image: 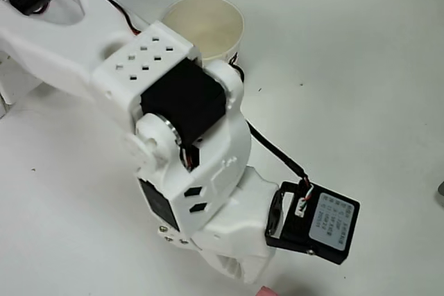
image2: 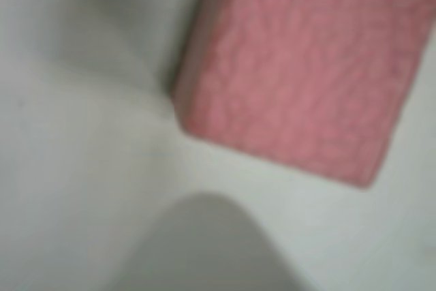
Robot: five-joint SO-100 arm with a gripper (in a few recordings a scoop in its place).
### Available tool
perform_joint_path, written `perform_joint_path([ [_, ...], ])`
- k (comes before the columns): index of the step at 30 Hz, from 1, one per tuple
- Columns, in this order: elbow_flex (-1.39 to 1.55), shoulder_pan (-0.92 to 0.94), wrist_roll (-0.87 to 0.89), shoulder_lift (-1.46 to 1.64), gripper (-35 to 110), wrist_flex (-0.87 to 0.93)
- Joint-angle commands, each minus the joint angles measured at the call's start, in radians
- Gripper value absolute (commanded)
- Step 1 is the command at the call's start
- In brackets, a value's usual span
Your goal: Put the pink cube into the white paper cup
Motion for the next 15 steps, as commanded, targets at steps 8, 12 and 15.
perform_joint_path([
  [8, -0.578, 0.023, -0.021, -0.152, 0, 0.218],
  [12, -0.583, 0.034, -0.025, -0.161, 0, 0.213],
  [15, -0.612, 0.037, -0.037, -0.184, 10, 0.213],
])
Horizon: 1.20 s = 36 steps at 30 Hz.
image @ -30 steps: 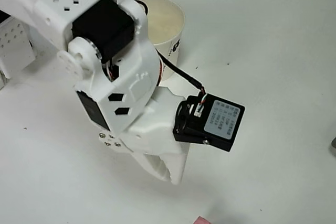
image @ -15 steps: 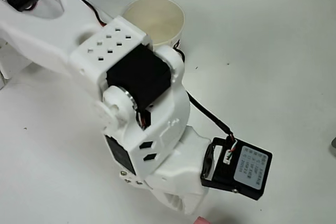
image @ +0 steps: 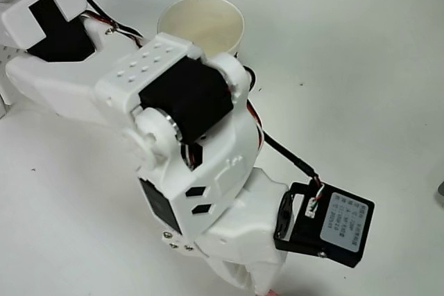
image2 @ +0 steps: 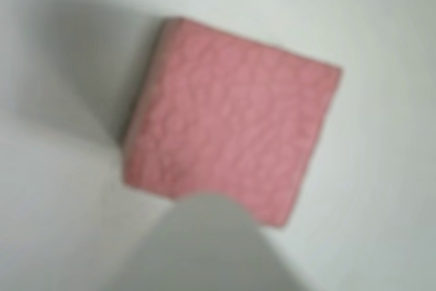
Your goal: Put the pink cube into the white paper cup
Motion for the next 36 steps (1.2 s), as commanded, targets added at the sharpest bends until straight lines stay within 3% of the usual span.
perform_joint_path([
  [1, -0.110, 0.020, -0.023, 0.028, 13, 0.006],
  [15, -0.275, -0.011, -0.121, -0.057, 32, -0.031],
  [36, -0.324, -0.041, -0.167, -0.178, 39, -0.184],
])
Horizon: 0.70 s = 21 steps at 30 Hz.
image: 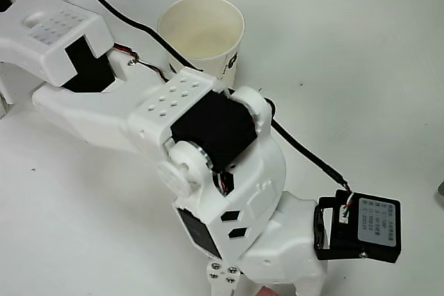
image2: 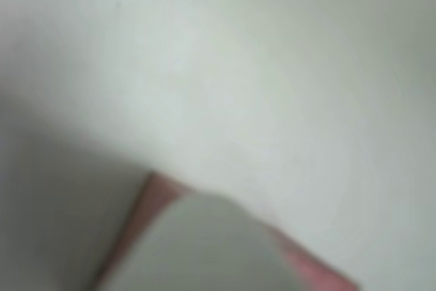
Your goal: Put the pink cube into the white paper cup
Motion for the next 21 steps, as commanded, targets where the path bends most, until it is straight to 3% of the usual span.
perform_joint_path([
  [1, -0.107, 0.002, -0.043, 0.054, 40, -0.025],
  [21, -0.107, 0.026, -0.057, -0.040, 41, -0.097],
])
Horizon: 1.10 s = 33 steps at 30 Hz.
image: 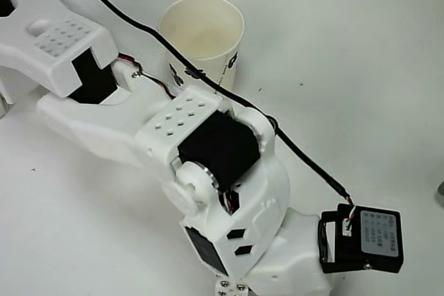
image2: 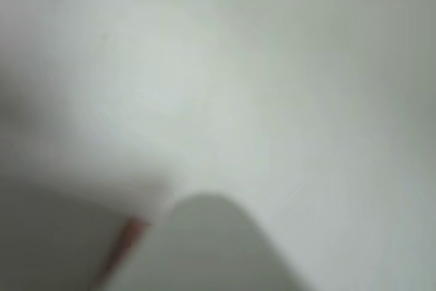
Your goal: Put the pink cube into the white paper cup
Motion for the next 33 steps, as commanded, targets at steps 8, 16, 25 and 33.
perform_joint_path([
  [8, -0.098, 0.023, -0.020, 0.032, 27, -0.006],
  [16, -0.147, -0.025, -0.029, 0.066, 17, 0.143],
  [25, -0.072, -0.086, -0.049, 0.324, 17, 0.264],
  [33, 0.199, -0.150, -0.023, 0.655, 17, 0.264],
])
